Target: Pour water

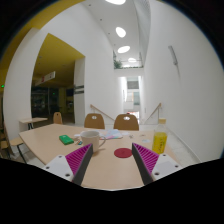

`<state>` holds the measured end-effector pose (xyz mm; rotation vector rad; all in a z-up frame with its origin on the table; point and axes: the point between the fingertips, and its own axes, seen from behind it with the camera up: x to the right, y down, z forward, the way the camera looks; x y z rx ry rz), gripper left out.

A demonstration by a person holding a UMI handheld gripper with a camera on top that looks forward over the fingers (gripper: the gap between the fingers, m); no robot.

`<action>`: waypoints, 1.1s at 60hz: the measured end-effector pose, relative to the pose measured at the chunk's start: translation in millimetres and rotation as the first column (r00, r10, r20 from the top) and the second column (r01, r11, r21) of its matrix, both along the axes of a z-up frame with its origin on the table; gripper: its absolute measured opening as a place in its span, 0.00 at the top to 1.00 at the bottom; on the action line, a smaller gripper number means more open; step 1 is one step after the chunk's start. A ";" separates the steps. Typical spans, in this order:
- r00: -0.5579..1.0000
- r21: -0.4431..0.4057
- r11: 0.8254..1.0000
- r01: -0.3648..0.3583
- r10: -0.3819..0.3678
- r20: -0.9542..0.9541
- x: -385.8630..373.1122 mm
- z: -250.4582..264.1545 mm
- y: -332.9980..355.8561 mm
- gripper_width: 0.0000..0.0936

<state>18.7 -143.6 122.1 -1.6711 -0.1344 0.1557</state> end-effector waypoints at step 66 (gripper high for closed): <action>0.961 -0.009 0.962 0.274 -0.273 0.052 192.0 -37.7 209.3 0.58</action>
